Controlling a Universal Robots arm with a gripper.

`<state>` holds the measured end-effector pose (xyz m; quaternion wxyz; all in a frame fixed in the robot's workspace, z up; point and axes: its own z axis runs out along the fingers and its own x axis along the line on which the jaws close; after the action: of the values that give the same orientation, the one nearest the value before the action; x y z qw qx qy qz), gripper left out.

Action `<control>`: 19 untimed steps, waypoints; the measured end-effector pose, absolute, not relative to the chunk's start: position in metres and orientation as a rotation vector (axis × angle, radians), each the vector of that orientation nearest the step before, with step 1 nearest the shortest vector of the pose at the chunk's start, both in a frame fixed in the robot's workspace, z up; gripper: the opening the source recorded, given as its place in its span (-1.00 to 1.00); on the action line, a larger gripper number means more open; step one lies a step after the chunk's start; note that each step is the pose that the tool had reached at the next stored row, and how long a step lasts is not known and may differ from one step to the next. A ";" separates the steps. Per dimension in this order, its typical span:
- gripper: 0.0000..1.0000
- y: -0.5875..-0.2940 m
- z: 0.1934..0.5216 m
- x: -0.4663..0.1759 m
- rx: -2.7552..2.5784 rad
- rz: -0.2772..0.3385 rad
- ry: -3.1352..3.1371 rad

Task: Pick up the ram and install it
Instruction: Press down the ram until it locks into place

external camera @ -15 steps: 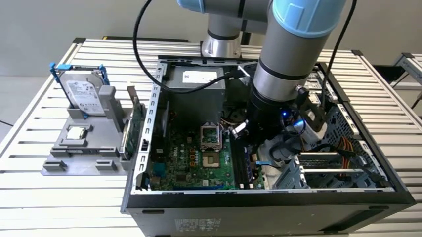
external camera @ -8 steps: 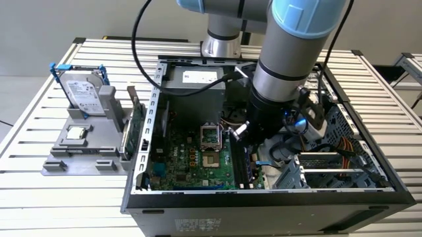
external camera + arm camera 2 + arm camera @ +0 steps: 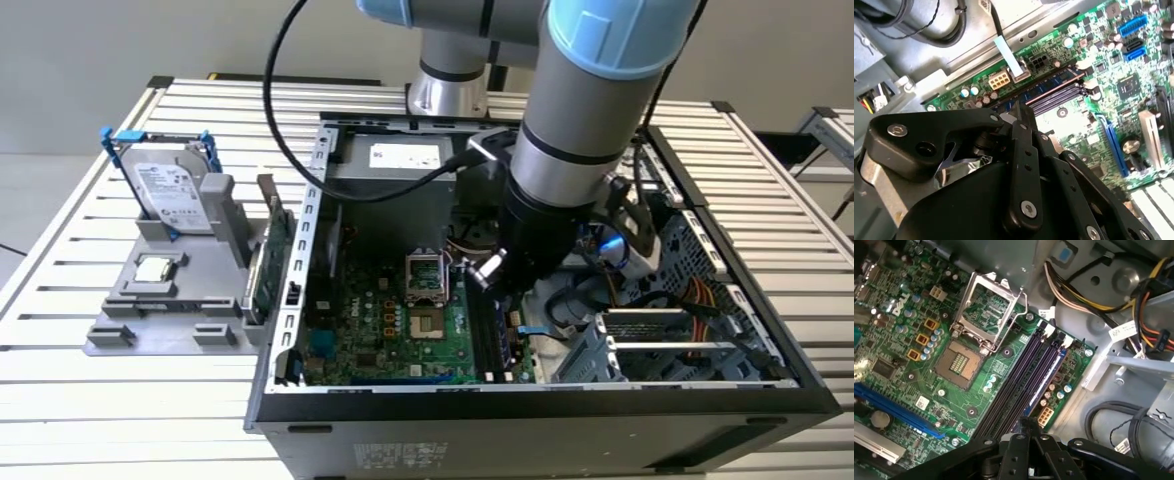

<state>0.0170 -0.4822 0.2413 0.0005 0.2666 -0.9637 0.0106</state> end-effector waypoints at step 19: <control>-1.00 -0.482 0.239 0.017 1.263 0.003 -2.886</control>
<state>0.0167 -0.4822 0.2393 -0.0043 0.4008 -0.9162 0.0009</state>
